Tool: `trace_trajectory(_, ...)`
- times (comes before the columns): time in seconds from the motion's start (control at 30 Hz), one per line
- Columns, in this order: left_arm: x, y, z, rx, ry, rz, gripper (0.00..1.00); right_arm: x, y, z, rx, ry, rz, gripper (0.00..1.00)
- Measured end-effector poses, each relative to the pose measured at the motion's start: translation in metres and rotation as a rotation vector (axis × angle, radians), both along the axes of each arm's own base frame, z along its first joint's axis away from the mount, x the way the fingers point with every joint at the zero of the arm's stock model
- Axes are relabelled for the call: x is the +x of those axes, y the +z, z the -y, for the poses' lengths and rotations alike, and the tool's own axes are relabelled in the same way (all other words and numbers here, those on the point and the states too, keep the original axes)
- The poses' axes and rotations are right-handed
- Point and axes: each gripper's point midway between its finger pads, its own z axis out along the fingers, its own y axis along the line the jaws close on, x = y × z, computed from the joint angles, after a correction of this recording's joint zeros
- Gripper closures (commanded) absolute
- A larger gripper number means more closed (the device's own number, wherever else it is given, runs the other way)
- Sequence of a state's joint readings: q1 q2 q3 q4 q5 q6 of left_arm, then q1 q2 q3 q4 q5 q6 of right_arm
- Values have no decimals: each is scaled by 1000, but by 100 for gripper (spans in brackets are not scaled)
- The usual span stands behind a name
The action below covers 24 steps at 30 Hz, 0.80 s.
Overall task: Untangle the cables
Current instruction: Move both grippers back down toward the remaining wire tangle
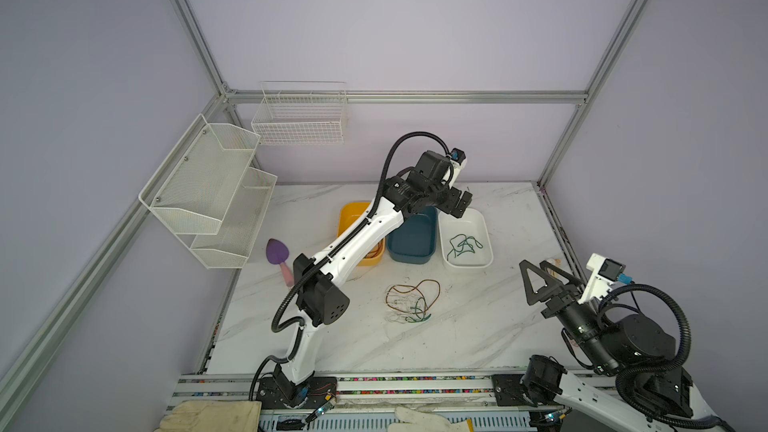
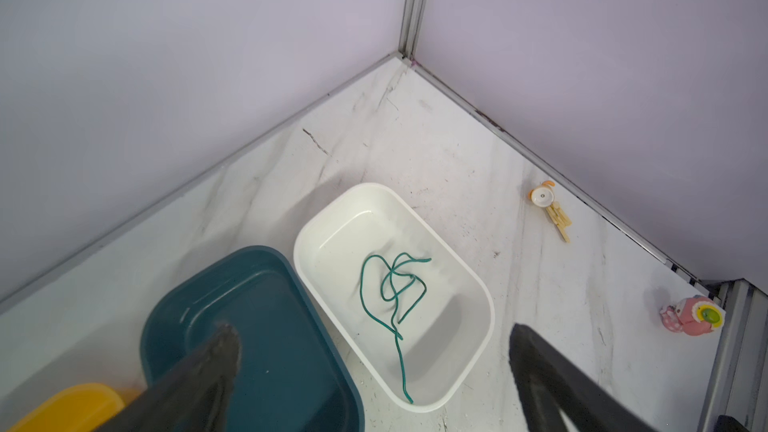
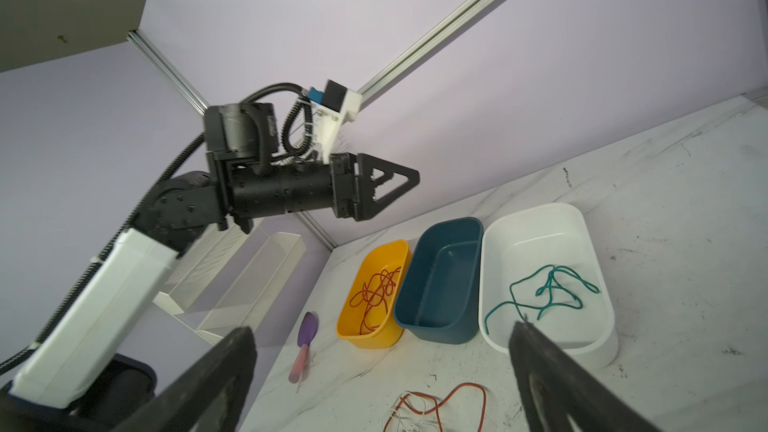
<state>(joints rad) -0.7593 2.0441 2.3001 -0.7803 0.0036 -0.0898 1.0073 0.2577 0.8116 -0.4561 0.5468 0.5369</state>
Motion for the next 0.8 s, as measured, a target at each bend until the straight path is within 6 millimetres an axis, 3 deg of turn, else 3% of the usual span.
trace_trajectory(0.2,-28,64,-68,-6,111,259,0,14,-17,-18,-86,-19,-53,2)
trace_trajectory(0.4,-64,86,-132,-17,222,419,0,22,-44,-31,-120,-14,-57,2)
trace_trajectory(0.53,-86,86,-164,-21,276,434,0,31,-64,-41,-167,-28,-100,2)
trace_trajectory(0.63,-98,73,-182,-13,314,405,0,37,-73,-51,-192,-32,-132,2)
trace_trajectory(0.8,-120,5,-209,32,362,272,0,45,-92,-70,-218,-13,-202,2)
